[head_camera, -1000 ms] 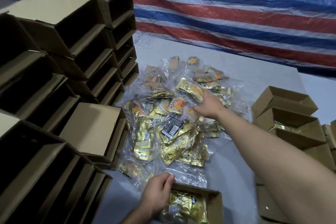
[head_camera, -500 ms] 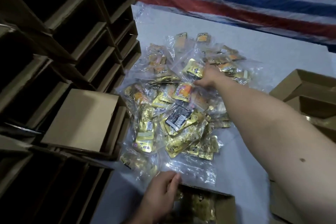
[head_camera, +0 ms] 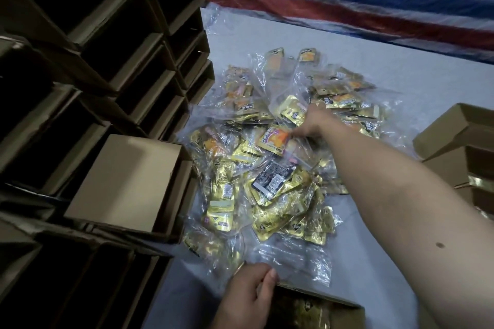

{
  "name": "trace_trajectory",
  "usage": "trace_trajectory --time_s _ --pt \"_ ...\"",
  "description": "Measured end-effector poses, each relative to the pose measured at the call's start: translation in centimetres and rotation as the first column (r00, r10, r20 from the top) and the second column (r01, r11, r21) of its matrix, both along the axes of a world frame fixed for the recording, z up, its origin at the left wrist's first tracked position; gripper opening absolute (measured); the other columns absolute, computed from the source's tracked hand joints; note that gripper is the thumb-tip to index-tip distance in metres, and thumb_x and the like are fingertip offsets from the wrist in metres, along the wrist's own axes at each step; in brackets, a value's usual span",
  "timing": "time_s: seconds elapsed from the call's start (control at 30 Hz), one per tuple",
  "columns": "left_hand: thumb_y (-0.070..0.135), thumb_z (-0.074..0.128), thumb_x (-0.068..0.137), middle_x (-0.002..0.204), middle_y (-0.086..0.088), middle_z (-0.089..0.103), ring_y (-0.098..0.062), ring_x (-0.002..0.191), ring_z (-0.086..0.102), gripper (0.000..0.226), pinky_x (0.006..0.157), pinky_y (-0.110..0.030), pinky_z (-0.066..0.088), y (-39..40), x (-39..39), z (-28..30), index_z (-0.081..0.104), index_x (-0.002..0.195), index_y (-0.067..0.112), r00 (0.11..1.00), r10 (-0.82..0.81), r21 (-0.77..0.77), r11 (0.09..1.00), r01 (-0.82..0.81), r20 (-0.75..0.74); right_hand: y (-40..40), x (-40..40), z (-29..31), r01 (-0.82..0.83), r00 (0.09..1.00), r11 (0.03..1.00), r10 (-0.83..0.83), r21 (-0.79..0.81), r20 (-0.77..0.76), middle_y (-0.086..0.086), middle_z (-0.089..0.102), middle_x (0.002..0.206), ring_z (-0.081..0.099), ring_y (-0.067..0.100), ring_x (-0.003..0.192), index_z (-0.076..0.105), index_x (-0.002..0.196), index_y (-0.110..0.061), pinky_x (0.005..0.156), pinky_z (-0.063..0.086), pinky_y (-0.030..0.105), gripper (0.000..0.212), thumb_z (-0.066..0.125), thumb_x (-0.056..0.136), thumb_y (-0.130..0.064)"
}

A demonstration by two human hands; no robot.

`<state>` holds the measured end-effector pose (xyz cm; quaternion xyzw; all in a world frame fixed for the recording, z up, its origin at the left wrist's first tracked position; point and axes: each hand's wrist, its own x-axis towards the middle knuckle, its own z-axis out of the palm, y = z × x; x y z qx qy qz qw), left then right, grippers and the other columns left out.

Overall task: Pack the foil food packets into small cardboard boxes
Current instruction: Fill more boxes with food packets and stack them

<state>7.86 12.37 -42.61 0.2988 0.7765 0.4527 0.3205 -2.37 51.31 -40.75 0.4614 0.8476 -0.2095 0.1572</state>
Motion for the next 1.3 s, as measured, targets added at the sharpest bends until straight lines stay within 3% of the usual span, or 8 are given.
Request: trace_trajectory --time_s 0.23,0.37,0.47,0.6,0.77,0.93,1.1,1.3 --pt "0.031 0.053 0.098 0.078 0.001 0.064 -0.008 0.079 0.060 0.024 0.076 -0.032 0.051 -0.2 -0.2 -0.6 0.065 0.081 0.019 0.998 -0.066 -0.057 0.996 0.066 -0.011 -1.5 2.9 1.0 0.020 0.969 0.999 -0.030 -0.043 -0.246 0.004 0.057 0.096 0.058 0.023 0.085 0.038 0.132 -0.009 0.073 0.052 0.038 0.094 0.085 0.066 -0.055" --pt "0.025 0.050 0.100 0.075 -0.002 0.065 -0.013 0.074 0.060 0.029 0.072 -0.039 0.050 0.3 -0.2 -0.5 0.065 0.080 0.013 0.993 -0.115 -0.104 0.988 0.112 -0.028 -2.7 5.8 4.1 0.142 0.761 0.943 -0.297 -0.299 -0.576 0.003 0.057 0.109 0.058 0.018 0.083 0.027 0.152 -0.018 0.067 0.047 0.029 0.091 0.073 0.074 -0.030" --pt "0.027 0.047 0.101 0.078 -0.004 0.066 -0.015 0.077 0.061 0.030 0.073 -0.036 0.050 0.2 -0.2 -0.1 0.064 0.081 0.013 0.993 -0.114 -0.154 0.982 0.110 -0.017 -4.6 9.4 6.8 0.217 0.584 0.828 -0.535 -0.518 -0.610 0.004 0.053 0.111 0.056 0.025 0.091 0.037 0.144 -0.017 0.067 0.047 0.033 0.080 0.060 0.069 -0.034" --pt "0.036 0.045 0.101 0.079 -0.004 0.068 -0.016 0.079 0.064 0.033 0.075 -0.036 0.054 0.1 0.1 1.0 0.063 0.080 0.020 0.996 -0.069 -0.189 0.979 0.078 0.058 -8.0 14.9 9.1 0.126 0.337 0.639 -0.747 -0.758 -0.574 0.001 0.055 0.075 0.057 0.014 0.061 0.055 0.089 -0.018 0.057 0.047 0.029 0.004 0.053 0.092 -0.016" --pt "0.036 0.044 0.102 0.082 -0.006 0.069 -0.021 0.082 0.066 0.032 0.079 -0.041 0.055 0.0 0.1 2.0 0.063 0.083 0.019 0.993 -0.091 -0.193 0.976 0.104 0.078 -12.1 21.6 11.5 -0.224 0.191 0.331 -0.907 -0.917 -0.374 0.017 0.071 0.096 0.072 0.034 0.086 0.059 0.113 -0.011 0.070 0.060 0.047 0.033 0.056 0.090 -0.035" --pt "0.036 0.043 0.102 0.082 -0.004 0.067 -0.019 0.082 0.064 0.033 0.080 -0.038 0.054 0.1 -0.1 2.4 0.061 0.084 0.015 0.984 -0.165 -0.214 0.961 0.175 0.067 -16.3 25.1 12.0 -0.295 0.213 0.256 -0.922 -0.921 -0.324 0.018 0.073 0.105 0.073 0.033 0.090 0.073 0.115 -0.011 0.082 0.059 0.053 0.072 0.087 0.059 -0.055" --pt "0.034 0.043 0.103 0.082 -0.004 0.067 -0.020 0.081 0.065 0.032 0.079 -0.038 0.054 0.1 0.1 2.4 0.061 0.085 0.016 0.984 -0.167 -0.212 0.962 0.175 0.053 -20.4 27.2 10.7 -0.204 0.187 0.141 -0.966 -0.969 -0.180 0.017 0.068 0.095 0.069 0.030 0.072 0.057 0.121 -0.005 0.061 0.060 0.042 0.052 0.064 0.080 -0.036" --pt "0.034 0.043 0.103 0.081 -0.005 0.068 -0.021 0.081 0.065 0.031 0.079 -0.040 0.054 0.0 0.1 2.1 0.061 0.085 0.016 0.981 -0.177 -0.209 0.959 0.189 0.074 -24.8 28.1 8.1 -0.027 0.481 0.470 -0.768 -0.882 -0.423 0.004 0.071 0.076 0.068 0.016 0.072 0.073 0.087 -0.010 0.066 0.054 0.025 0.020 0.080 0.068 -0.008"
